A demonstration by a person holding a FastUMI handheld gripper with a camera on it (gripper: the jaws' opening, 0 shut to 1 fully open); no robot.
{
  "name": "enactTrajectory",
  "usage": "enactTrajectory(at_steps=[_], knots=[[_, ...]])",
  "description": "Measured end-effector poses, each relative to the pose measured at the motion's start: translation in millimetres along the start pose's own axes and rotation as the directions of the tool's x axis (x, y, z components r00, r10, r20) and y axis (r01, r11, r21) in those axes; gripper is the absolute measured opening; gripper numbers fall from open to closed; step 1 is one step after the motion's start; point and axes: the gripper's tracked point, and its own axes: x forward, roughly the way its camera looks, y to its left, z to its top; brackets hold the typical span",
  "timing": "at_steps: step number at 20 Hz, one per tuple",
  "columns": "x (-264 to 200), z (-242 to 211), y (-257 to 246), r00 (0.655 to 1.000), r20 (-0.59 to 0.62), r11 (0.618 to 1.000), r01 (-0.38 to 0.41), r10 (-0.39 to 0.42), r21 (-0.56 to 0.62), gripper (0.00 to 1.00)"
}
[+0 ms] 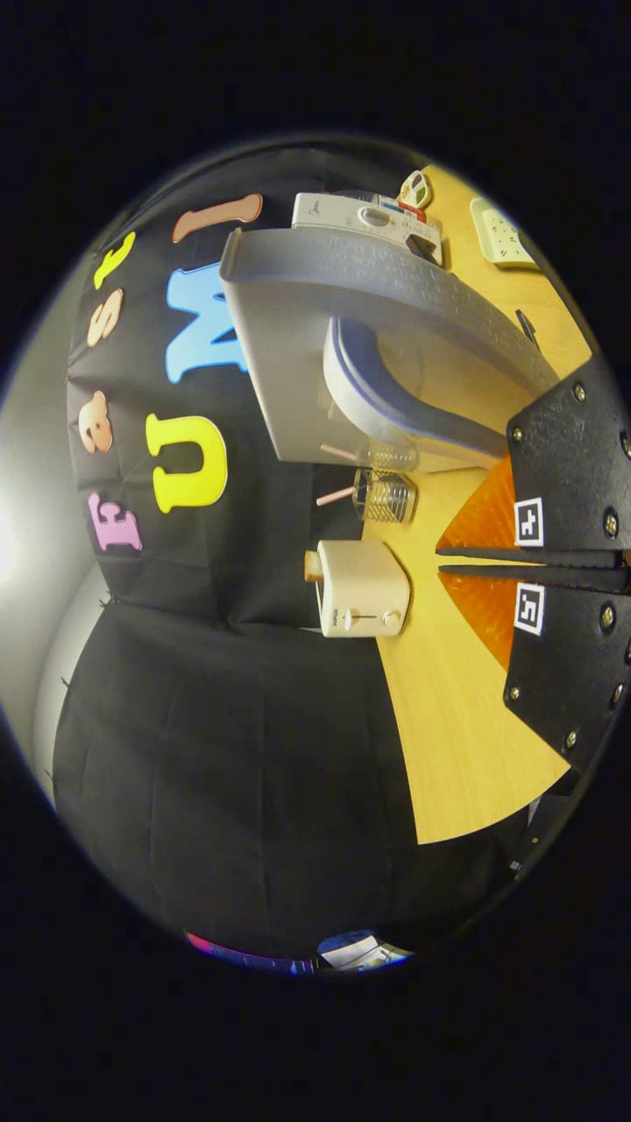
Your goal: Open the microwave, put the food inside, and close the microwave door.
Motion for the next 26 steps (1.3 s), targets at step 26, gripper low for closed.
enactTrajectory(at_steps=[26], knots=[[54,44,-259,0.856,0.059,0.854,0.516,-0.513,-0.07,0.01]])
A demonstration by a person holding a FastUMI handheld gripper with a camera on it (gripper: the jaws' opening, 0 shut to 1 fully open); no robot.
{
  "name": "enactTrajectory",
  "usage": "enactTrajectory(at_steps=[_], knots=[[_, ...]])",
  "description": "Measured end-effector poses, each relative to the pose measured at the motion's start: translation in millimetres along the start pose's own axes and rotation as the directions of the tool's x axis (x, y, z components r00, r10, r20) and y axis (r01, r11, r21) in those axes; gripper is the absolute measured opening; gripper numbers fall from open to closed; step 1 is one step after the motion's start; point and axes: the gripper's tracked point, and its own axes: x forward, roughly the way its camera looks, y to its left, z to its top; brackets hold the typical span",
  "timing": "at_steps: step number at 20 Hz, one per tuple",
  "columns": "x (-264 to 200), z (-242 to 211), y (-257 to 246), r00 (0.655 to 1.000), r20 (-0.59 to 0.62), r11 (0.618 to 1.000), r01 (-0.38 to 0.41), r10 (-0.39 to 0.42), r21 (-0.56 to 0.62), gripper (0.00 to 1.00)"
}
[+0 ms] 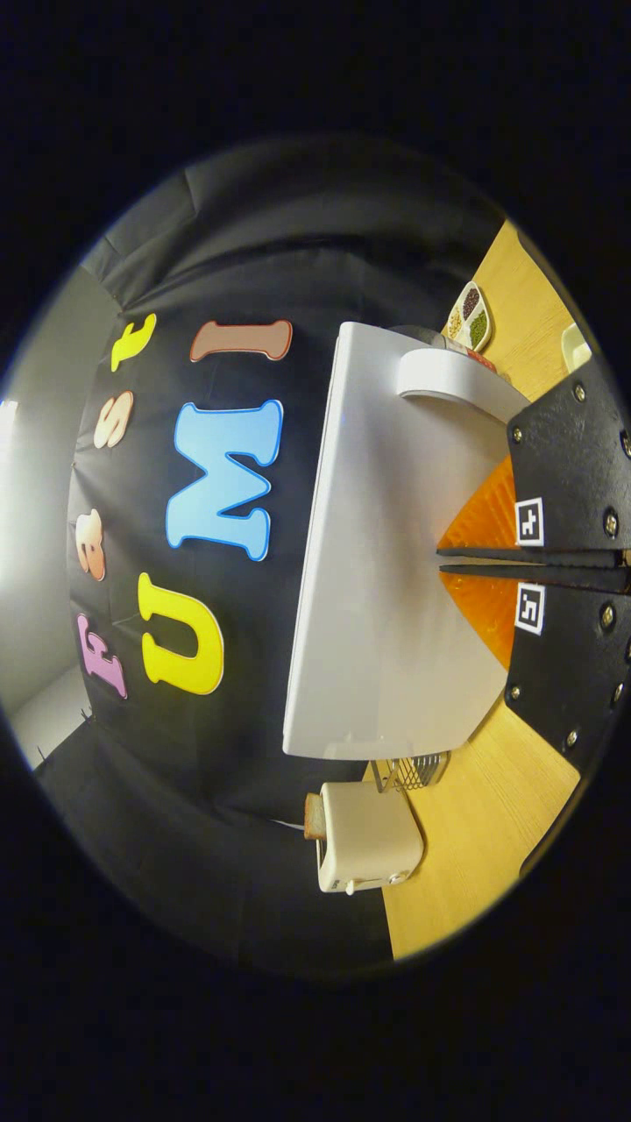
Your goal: Open the microwave, put the food inside, and close the microwave door.
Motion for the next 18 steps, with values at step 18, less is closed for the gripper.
enactTrajectory(at_steps=[18], knots=[[49,5,4,0.989,0.095,0.991,0.121,-0.114,-0.061,0.04]])
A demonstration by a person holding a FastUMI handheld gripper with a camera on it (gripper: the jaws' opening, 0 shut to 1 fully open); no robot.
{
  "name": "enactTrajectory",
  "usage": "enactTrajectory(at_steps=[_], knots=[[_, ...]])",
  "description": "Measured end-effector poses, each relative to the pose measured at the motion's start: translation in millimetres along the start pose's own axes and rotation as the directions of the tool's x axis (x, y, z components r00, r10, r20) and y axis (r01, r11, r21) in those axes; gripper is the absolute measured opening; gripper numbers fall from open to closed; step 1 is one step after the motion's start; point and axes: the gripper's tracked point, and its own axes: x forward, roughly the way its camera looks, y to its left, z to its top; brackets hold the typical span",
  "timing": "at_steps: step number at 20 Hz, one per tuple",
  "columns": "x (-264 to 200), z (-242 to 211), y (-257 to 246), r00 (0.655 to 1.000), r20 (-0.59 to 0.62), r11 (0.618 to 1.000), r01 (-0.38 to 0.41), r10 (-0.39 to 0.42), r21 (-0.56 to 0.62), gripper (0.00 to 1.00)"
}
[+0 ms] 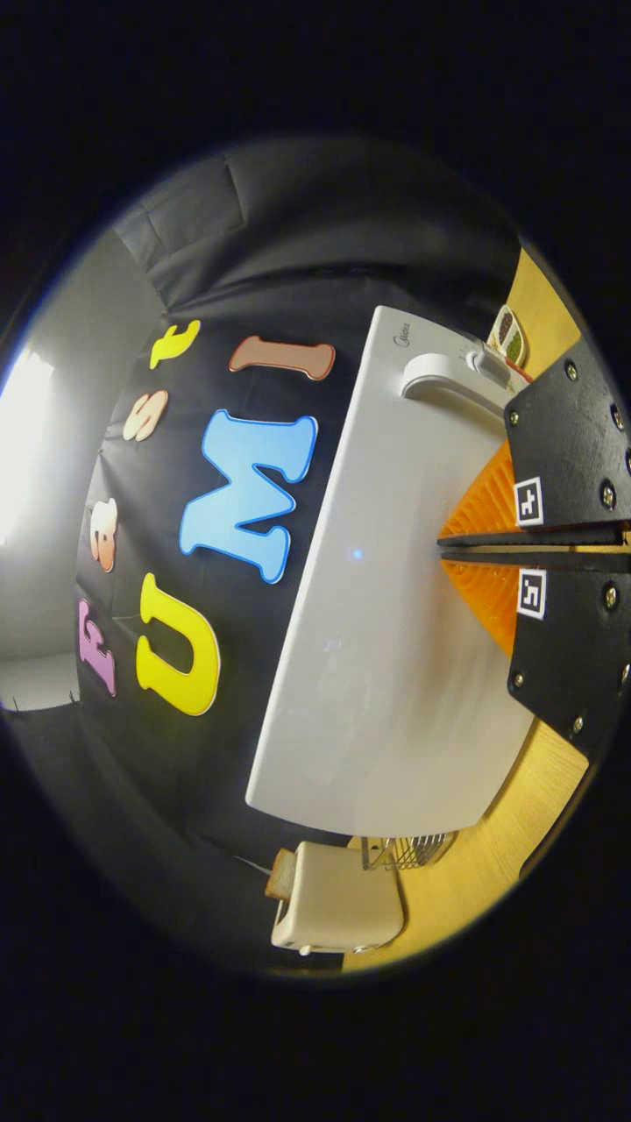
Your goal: Open the microwave, put the food inside, and close the microwave door.
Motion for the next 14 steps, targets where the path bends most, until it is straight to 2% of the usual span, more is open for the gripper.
enactTrajectory(at_steps=[1,2,5,10,12,14], knots=[[-3,5,-4,1.0,-0.012,1.0,-0.004,0.005,0.026,0.01],[-7,9,-8,1.0,-0.026,0.999,-0.01,0.011,0.04,0.05],[-14,29,-14,0.998,-0.052,0.997,-0.037,0.041,0.074,0.05],[-46,77,-10,0.993,-0.036,0.987,-0.104,0.109,0.124,0.05],[-57,104,-4,0.988,-0.013,0.981,-0.154,0.156,0.115,0.06],[-65,129,-13,0.988,0.018,0.982,-0.157,0.156,0.109,0.07]])
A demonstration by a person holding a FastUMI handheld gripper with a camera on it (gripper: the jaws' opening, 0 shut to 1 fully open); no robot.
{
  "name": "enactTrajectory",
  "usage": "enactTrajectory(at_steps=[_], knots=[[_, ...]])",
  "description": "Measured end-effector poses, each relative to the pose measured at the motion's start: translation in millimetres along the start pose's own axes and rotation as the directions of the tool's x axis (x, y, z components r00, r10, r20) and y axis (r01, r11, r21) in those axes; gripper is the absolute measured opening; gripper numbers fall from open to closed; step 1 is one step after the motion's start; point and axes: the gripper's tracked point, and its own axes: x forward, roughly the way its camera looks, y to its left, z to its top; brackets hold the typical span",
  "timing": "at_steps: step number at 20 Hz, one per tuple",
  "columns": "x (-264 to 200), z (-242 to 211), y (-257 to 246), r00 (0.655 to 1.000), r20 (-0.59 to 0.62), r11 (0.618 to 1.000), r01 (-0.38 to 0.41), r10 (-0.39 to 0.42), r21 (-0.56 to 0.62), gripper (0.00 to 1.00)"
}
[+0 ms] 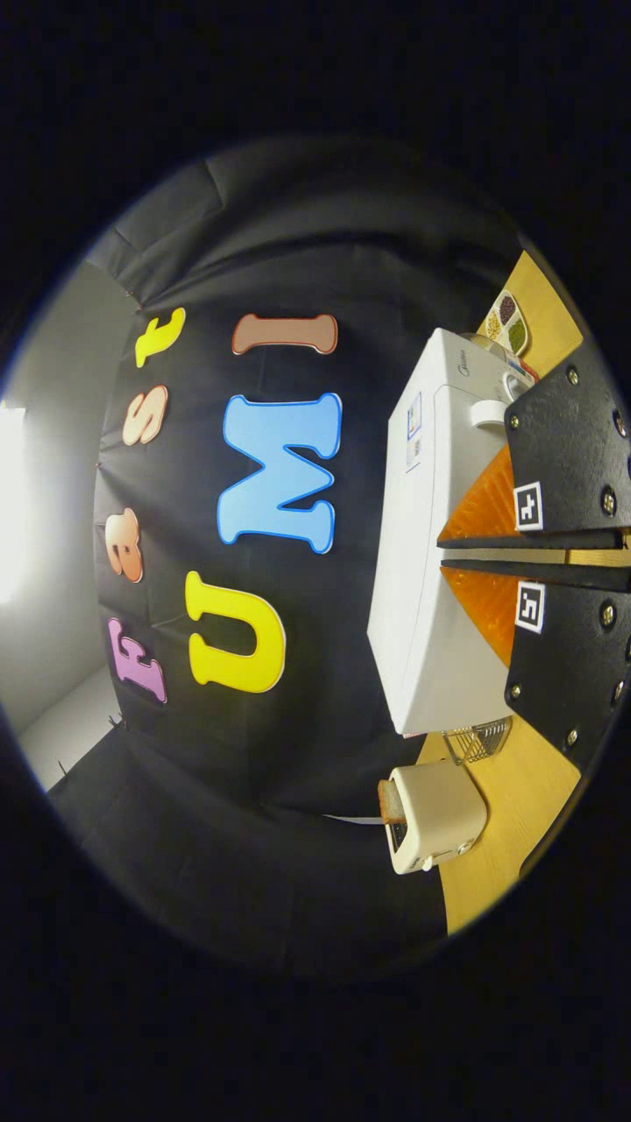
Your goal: Open the microwave, put the food inside, and close the microwave door.
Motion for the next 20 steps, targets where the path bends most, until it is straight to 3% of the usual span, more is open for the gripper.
enactTrajectory(at_steps=[2,3,4,6,10,20], knots=[[-10,23,-2,1.0,0.027,1.0,-0.006,0.006,0.02,0.09],[-15,34,-7,0.999,0.042,1.0,0.001,-0.002,0.023,0.14],[-19,46,-11,0.998,0.055,1.0,0.005,-0.006,0.023,0.35],[-28,71,-24,0.996,0.088,0.999,0.032,-0.034,0.02,0.64],[-37,107,-52,0.988,0.125,0.994,0.087,-0.095,0.07,0.97],[-42,112,-76,0.99,0.084,0.982,0.103,-0.117,0.158,0.97]])
